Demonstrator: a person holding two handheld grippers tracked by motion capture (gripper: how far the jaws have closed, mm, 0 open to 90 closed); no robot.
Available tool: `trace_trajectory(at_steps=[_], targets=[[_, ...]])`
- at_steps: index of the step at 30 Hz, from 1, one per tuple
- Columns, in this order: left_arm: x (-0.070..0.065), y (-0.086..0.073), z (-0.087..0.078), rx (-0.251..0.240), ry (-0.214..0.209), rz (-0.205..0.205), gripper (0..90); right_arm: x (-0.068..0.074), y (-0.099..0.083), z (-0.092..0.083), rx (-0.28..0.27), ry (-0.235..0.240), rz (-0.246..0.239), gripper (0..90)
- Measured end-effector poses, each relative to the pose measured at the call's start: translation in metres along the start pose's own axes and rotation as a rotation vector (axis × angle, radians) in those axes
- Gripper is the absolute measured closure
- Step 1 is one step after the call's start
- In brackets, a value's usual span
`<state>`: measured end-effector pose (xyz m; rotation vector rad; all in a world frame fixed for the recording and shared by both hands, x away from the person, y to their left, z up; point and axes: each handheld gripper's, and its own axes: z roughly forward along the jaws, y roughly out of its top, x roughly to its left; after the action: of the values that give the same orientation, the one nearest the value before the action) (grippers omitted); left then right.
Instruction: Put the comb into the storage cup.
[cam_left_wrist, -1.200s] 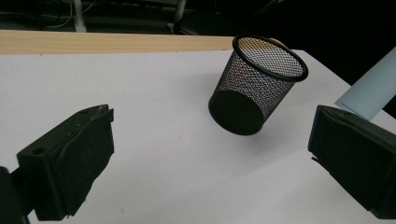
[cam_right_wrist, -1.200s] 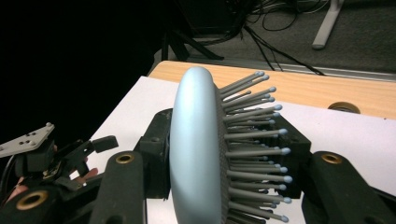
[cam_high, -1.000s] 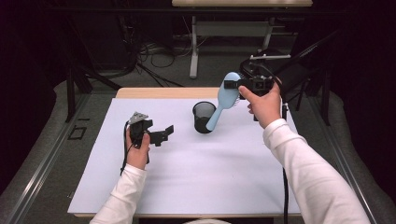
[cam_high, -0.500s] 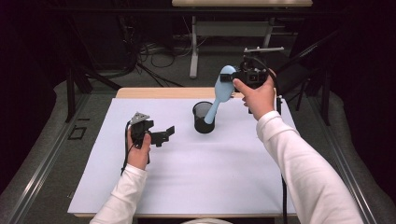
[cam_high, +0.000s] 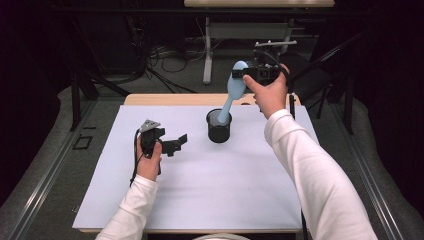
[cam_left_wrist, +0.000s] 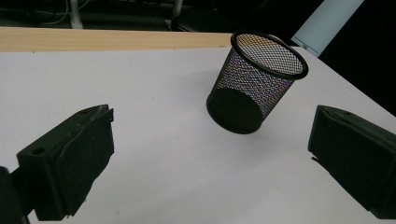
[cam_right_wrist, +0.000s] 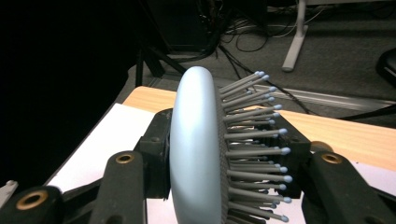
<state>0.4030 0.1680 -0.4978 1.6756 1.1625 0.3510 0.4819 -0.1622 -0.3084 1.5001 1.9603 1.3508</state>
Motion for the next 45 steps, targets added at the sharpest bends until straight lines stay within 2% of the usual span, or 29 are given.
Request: trace_trajectory(at_steps=[7, 17, 36, 45], targets=[[-0.001, 0.001, -0.003, -0.012, 0.003, 0.0, 0.6, 0.007, 0.004, 0.01, -0.01, -0.036, -0.023, 49.7], [-0.001, 0.002, -0.006, -0.018, 0.0, 0.001, 0.6, 0.006, 0.005, 0.024, -0.019, -0.081, -0.014, 49.8], [0.001, 0.003, -0.008, -0.023, 0.002, -0.007, 0.6, 0.009, 0.005, 0.035, -0.019, -0.118, -0.045, 49.7], [0.003, 0.003, -0.009, -0.024, 0.005, -0.011, 0.6, 0.015, -0.002, 0.047, 0.006, -0.118, -0.07, 49.7]])
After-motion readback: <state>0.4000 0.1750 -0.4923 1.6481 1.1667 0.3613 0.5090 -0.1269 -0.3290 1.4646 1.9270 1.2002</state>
